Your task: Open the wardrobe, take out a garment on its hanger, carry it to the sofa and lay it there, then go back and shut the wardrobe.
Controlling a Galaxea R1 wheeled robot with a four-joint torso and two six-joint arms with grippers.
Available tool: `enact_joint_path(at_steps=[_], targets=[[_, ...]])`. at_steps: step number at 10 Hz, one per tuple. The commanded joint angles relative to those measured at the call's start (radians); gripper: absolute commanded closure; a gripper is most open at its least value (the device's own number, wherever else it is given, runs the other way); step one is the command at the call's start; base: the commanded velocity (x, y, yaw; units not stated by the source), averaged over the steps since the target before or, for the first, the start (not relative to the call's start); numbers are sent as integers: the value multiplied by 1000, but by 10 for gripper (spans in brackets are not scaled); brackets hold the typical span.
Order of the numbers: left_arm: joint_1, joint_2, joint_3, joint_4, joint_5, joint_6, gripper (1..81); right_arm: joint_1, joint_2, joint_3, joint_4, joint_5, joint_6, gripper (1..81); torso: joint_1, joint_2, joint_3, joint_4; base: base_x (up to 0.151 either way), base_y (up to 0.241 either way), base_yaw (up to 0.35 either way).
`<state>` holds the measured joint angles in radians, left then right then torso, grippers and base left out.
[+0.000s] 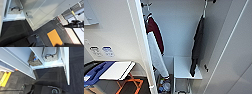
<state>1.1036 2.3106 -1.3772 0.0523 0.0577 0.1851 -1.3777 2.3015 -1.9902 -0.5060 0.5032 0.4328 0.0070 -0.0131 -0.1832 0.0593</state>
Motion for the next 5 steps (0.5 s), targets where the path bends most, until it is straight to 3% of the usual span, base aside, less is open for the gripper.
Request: enact_joint_path(at_steps=[1, 5], targets=[[-52, 21, 1, 35, -102, 5, 10, 7, 17, -51, -6, 20, 27, 10, 0, 0, 0, 0, 0, 0, 0], [-78, 153, -117, 21, -242, -28, 10, -21, 90, -68, 3, 20, 29, 10, 0, 0, 0, 0, 0, 0, 0]])
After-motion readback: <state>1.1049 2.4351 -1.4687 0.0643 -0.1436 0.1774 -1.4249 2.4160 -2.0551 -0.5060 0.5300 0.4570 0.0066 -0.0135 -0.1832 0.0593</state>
